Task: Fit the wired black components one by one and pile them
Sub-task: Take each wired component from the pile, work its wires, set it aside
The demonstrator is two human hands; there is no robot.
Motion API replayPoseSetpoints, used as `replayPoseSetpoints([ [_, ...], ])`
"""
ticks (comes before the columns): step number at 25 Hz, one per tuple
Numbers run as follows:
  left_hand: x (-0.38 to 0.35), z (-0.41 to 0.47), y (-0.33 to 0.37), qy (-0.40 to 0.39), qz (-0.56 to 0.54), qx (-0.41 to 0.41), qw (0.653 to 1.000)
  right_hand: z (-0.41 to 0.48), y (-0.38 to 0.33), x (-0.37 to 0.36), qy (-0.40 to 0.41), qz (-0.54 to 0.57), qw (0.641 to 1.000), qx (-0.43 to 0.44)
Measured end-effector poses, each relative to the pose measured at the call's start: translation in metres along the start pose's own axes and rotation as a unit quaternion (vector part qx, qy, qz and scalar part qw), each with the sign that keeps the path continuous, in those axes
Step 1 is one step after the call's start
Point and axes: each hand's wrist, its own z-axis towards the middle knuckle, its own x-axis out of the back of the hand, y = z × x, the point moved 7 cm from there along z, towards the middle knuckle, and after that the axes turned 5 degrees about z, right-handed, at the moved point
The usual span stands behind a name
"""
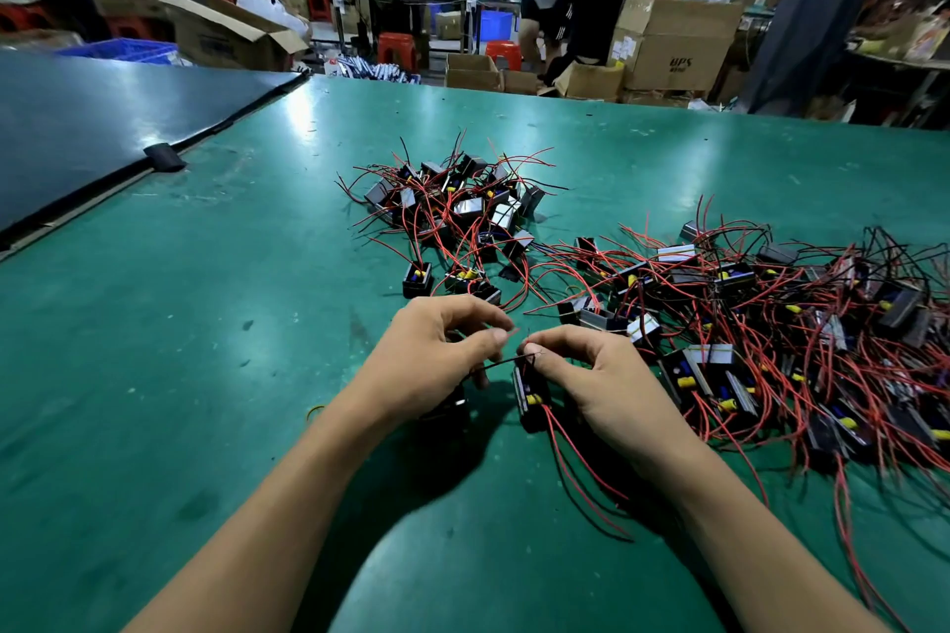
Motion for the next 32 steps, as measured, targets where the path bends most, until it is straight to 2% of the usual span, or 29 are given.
replayPoseSetpoints([
  [2, 0.003, 0.0, -0.001, 0.032, 0.039, -0.002, 0.999, -0.001, -0.001, 0.002, 0.001, -0.01, 1.0, 0.006],
  [5, -0.001, -0.001, 0.001, 0.031, 0.09, -0.022, 0.995, -0.001, -0.004, 0.001, 0.0, -0.03, 0.999, 0.02],
  [13, -0.005, -0.002, 0.009, 0.036, 0.096, -0.061, 0.993, 0.0, -0.003, 0.006, 0.014, -0.038, 0.999, 0.02],
  [23, -0.008, 0.0, 0.01, 0.022, 0.153, -0.09, 0.984, -0.006, -0.021, 0.007, 0.046, -0.091, 0.988, 0.118],
  [32, -0.015, 0.004, 0.009, 0.021, 0.14, -0.109, 0.984, -0.004, -0.022, 0.011, 0.058, -0.095, 0.986, 0.127],
])
